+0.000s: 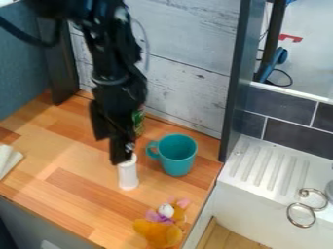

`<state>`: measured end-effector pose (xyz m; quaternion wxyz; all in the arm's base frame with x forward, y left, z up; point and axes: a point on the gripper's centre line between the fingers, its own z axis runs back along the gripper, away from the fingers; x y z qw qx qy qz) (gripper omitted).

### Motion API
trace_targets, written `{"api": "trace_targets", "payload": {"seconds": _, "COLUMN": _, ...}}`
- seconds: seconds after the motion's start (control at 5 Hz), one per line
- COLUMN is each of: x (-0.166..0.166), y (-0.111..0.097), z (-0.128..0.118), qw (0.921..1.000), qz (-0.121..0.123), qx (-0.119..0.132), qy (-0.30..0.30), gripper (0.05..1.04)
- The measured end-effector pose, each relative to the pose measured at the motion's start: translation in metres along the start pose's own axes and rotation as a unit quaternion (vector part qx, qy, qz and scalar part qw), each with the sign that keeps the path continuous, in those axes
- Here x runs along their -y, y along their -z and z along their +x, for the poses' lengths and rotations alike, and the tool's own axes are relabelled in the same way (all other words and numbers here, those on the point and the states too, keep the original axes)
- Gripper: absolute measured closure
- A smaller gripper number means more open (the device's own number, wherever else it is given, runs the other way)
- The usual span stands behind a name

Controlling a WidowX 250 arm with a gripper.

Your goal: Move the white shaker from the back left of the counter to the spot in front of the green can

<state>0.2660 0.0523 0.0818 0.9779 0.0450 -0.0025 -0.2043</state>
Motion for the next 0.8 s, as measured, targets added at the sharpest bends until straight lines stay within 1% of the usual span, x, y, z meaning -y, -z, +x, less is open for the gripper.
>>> {"api": "trace_targets", "payload": {"seconds": 0.2, "x": -0.018, "y": -0.019, "z": -0.042, "qw": 0.9935, "qz": 0.023, "qx": -0.069, "qy": -0.087, "gripper": 0.081}}
{"api": "trace_targets", "payload": {"seconds": 0.4, "x": -0.049, "y": -0.029, "z": -0.085, "qw": 0.9733, "qz": 0.01, "qx": -0.114, "qy": -0.199, "gripper": 0.081}}
{"api": "trace_targets", "payload": {"seconds": 0.6, "x": -0.077, "y": -0.026, "z": -0.114, "qw": 0.9612, "qz": -0.032, "qx": -0.125, "qy": -0.244, "gripper": 0.081}}
{"api": "trace_targets", "payload": {"seconds": 0.8, "x": -0.088, "y": -0.016, "z": -0.133, "qw": 0.9557, "qz": -0.085, "qx": -0.125, "qy": -0.253, "gripper": 0.081}}
